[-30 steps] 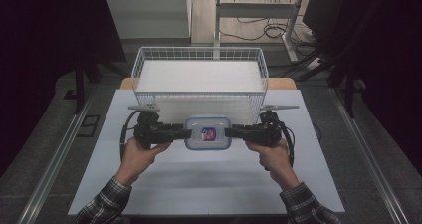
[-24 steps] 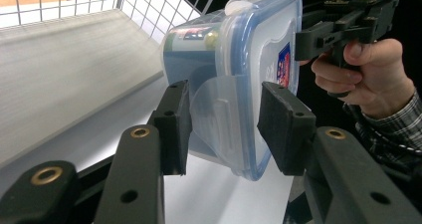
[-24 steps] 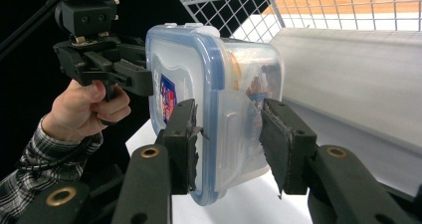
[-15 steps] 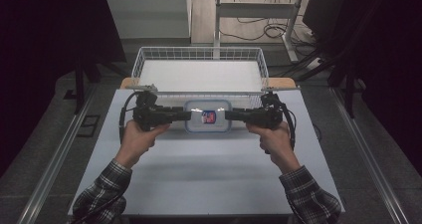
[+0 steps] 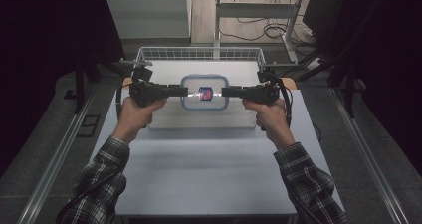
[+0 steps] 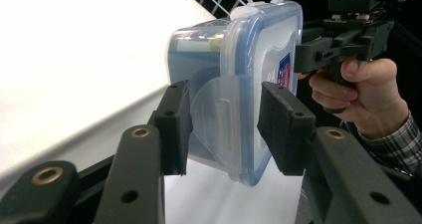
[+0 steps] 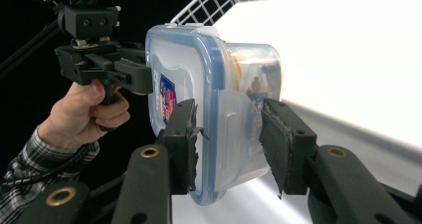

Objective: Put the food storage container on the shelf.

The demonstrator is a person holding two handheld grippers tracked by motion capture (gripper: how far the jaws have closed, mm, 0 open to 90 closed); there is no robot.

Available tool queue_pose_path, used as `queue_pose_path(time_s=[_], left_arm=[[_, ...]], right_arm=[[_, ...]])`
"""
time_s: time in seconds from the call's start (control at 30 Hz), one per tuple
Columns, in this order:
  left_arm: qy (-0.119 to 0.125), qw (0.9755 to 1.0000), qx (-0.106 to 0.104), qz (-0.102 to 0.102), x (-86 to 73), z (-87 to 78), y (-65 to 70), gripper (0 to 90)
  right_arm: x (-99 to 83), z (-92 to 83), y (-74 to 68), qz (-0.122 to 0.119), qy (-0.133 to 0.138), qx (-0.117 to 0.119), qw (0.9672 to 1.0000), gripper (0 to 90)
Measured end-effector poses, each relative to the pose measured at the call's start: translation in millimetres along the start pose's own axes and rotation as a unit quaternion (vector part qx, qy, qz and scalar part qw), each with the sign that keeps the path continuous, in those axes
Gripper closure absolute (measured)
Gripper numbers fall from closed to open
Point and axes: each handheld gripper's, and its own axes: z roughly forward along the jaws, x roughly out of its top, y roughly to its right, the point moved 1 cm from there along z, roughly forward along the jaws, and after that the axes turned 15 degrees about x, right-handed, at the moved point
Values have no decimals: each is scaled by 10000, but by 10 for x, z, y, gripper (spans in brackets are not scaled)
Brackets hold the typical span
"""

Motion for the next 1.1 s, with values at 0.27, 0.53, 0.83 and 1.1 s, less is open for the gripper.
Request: queue_pose_path(time_s=[0.27, 0.53, 0.83, 1.1], left_arm=[[105, 9999, 53, -10, 251, 52, -139, 571], [219, 9996, 91, -145, 312, 196, -300, 569], [352, 9988, 204, -255, 266, 294, -412, 553], [261, 9981, 517, -213, 254, 351, -406, 498]], right_arm=[[243, 55, 123, -15, 135, -14, 9999, 582], [356, 106, 336, 130, 288, -14, 9995, 580], [376, 184, 510, 296, 296, -119, 9991, 559], [346, 233, 553, 329, 412, -397, 9978, 550]])
